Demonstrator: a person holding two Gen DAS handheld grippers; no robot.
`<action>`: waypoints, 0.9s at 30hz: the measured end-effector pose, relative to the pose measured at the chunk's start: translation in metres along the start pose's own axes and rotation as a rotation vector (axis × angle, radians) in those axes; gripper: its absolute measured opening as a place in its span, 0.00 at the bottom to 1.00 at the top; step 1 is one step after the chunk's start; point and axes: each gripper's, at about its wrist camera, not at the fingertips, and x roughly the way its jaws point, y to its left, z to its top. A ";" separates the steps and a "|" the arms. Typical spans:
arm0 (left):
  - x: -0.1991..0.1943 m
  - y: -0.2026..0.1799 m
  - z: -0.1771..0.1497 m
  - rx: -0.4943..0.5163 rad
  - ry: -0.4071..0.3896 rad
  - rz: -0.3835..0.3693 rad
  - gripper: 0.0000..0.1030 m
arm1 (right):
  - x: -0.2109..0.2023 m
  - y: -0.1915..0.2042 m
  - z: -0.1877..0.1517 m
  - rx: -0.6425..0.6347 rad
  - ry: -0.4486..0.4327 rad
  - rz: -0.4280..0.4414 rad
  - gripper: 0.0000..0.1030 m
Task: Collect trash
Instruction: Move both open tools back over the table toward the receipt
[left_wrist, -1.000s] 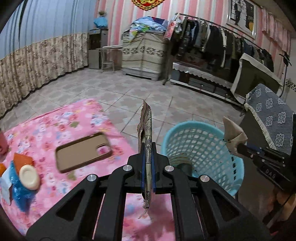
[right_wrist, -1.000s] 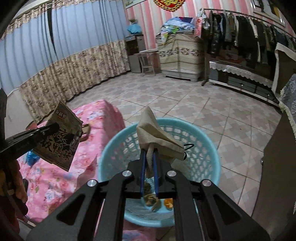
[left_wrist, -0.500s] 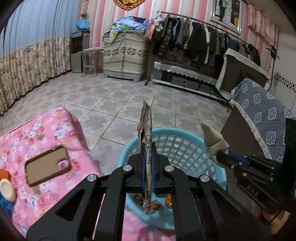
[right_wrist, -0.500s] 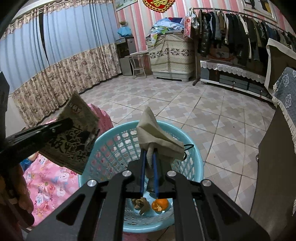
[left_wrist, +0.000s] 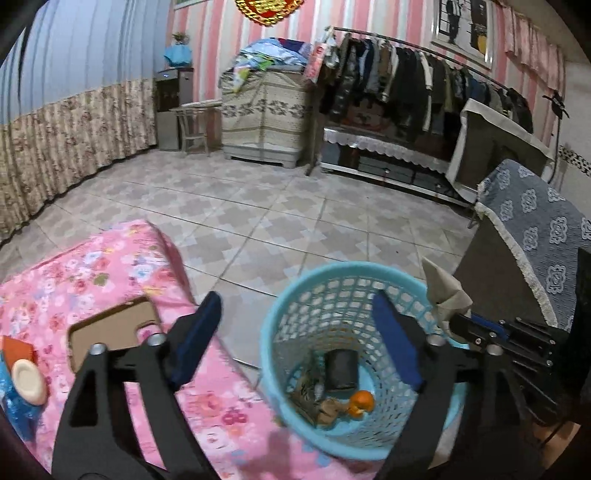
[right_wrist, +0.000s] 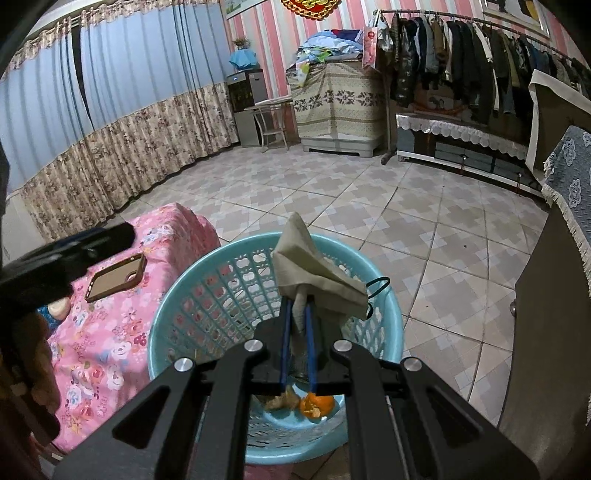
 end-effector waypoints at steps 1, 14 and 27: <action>-0.005 0.006 -0.001 -0.002 -0.003 0.019 0.91 | 0.002 0.002 -0.001 -0.002 0.005 0.003 0.08; -0.051 0.063 -0.020 -0.042 -0.028 0.118 0.95 | 0.036 0.023 -0.009 0.022 0.064 -0.006 0.37; -0.114 0.152 -0.057 -0.099 -0.045 0.302 0.95 | 0.008 0.078 -0.013 -0.020 -0.049 -0.007 0.88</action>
